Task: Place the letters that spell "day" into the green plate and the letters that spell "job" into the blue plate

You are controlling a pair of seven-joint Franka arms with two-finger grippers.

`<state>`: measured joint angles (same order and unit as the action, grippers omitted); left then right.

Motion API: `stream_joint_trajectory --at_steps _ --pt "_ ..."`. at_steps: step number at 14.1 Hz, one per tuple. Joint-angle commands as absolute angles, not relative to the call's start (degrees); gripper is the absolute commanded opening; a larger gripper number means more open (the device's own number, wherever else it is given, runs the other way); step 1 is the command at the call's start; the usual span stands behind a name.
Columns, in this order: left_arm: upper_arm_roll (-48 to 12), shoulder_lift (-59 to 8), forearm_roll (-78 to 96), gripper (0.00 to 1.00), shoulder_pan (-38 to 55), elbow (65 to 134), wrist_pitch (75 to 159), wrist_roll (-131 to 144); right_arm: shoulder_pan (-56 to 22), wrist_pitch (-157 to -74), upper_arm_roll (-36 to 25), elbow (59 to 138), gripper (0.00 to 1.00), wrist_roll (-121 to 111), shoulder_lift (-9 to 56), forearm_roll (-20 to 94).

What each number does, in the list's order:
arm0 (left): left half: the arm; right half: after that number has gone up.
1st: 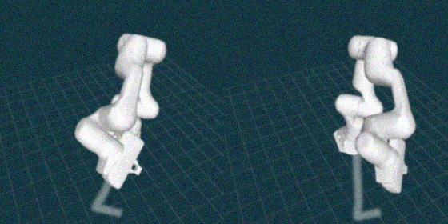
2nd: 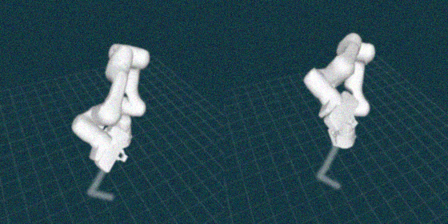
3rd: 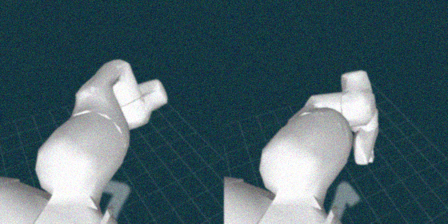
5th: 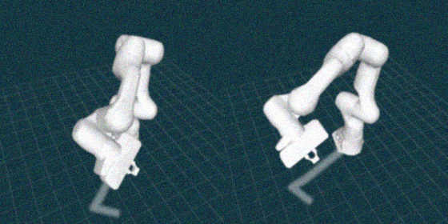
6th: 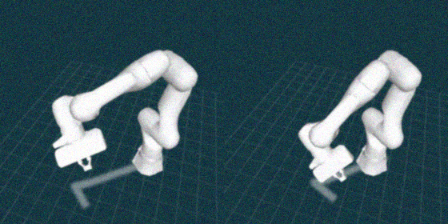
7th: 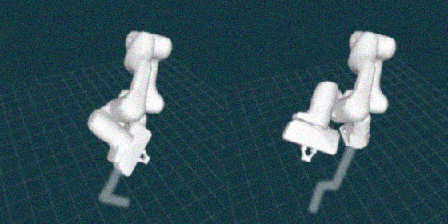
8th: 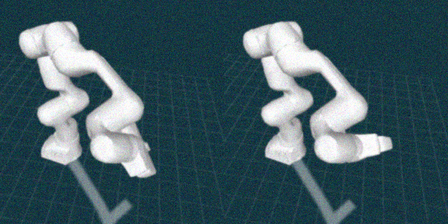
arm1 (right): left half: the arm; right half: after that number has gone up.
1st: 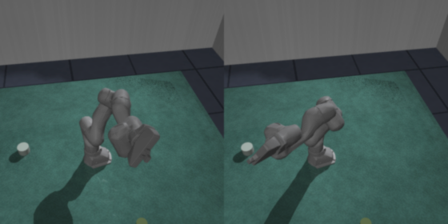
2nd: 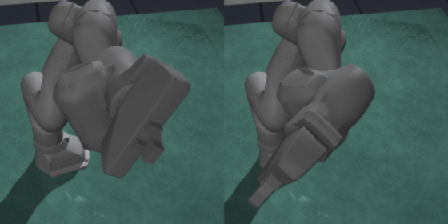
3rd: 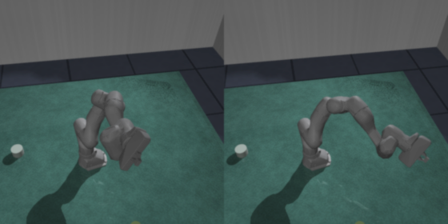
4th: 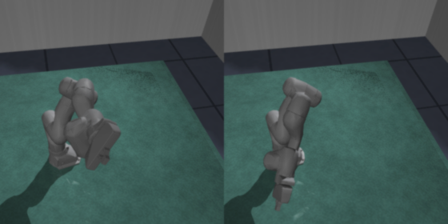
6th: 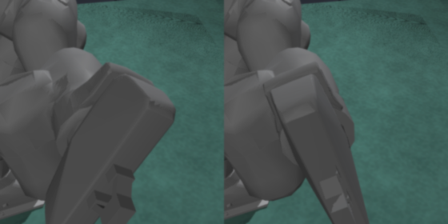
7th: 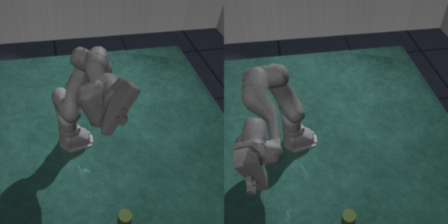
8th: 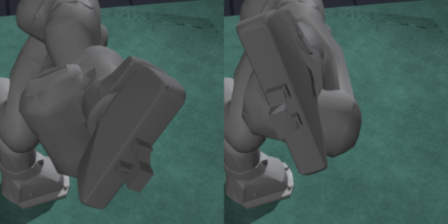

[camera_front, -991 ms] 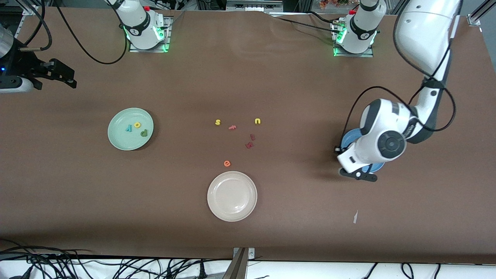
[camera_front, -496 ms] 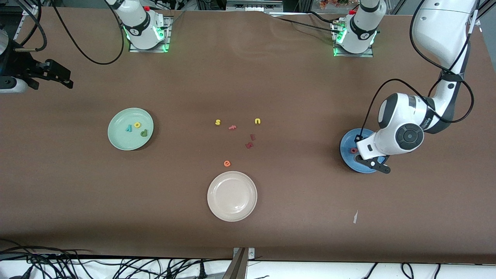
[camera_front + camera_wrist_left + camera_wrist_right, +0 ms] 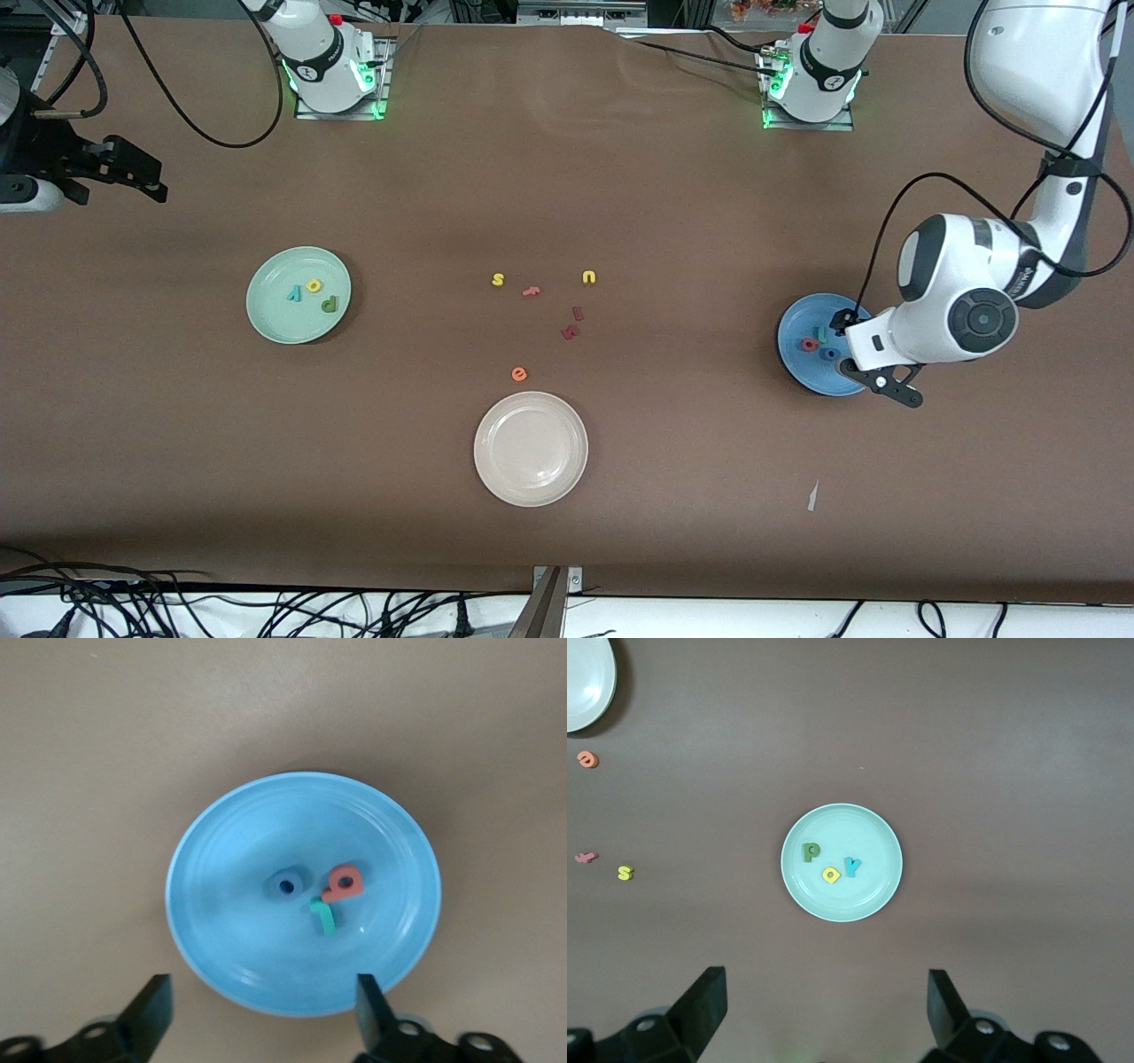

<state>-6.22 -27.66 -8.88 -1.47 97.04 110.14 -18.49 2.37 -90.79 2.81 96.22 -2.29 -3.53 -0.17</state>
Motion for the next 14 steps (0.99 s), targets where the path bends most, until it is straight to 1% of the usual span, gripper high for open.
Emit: stream_joint_trajectory --at_steps 1,3,4,6,8,10,12,14 --pt "-6.5 -26.98 -7.4 1.0 -2.02 90.46 101.89 -18.47 2.81 -90.88 2.9 97.12 1.0 -2.9 -4.39 0.26" --pt "-6.15 -26.37 -5.28 1.0 -2.55 87.29 97.93 -13.21 2.81 -90.88 2.9 97.12 1.0 -2.9 -4.39 0.26" --pt "-6.5 -26.28 -5.19 1.0 -4.38 86.14 96.78 -10.66 2.81 -90.88 2.9 97.03 1.0 -2.9 -4.39 0.26" --pt "-6.42 -24.18 -5.1 1.0 -5.53 86.13 96.15 -9.23 2.81 -90.88 2.9 97.03 1.0 -2.99 -4.31 0.35" --pt "-6.5 -17.7 -4.49 1.0 -6.41 90.06 95.45 -8.88 2.81 -90.88 2.9 97.03 1.0 -2.99 -4.13 0.35" --pt "-6.33 -12.68 -3.78 1.0 -6.24 91.23 95.19 -7.92 2.81 -90.88 2.9 96.94 1.0 -2.99 -4.13 0.35" --pt "-6.33 -8.81 -3.69 1.0 -5.37 90.97 91.43 -5.2 2.81 -90.88 2.99 96.94 1.0 -2.99 -4.13 0.35" --pt "-6.33 -6.51 -3.52 1.0 -4.05 90.27 85.55 -1.33 2.81 -90.88 2.99 96.94 1.0 -2.99 -4.13 0.35"
